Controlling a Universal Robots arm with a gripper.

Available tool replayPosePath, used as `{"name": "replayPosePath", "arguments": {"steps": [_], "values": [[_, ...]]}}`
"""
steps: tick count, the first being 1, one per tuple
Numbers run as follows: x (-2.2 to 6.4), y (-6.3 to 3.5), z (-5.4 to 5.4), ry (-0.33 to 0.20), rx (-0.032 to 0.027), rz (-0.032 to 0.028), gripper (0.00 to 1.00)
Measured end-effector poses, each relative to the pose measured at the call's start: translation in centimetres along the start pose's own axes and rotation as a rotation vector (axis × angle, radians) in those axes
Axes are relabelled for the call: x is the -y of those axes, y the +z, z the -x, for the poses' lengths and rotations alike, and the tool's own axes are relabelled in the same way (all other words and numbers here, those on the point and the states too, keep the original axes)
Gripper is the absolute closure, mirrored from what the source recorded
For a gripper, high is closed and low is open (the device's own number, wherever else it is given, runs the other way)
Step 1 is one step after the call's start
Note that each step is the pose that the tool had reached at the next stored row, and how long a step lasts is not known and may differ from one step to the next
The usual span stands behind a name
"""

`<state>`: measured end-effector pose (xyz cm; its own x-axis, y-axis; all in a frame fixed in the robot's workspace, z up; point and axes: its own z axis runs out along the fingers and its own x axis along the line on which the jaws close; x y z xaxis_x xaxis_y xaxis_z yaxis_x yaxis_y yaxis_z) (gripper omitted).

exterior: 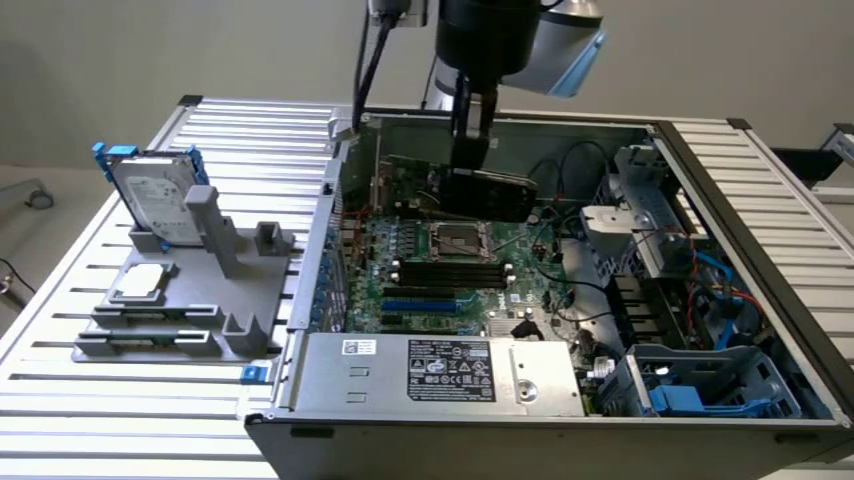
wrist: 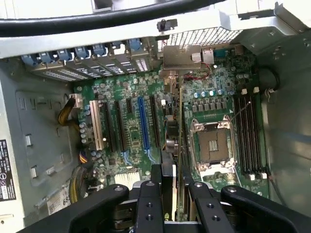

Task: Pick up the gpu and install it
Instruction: 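Insert the gpu into the slot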

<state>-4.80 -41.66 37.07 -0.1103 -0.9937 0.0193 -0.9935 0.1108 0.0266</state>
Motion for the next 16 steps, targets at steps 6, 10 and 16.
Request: {"name": "replayPosePath", "arguments": {"steps": [6,10,16], "values": [[0.00,0.26,0.0,-0.083,0.0026,-0.0296,0.74],[-0.25,0.66,0.0,-0.109,0.0092,-0.0416,0.74],[-1.28,1.62,-0.2,-0.123,0.0117,-0.0530,0.74]]}}
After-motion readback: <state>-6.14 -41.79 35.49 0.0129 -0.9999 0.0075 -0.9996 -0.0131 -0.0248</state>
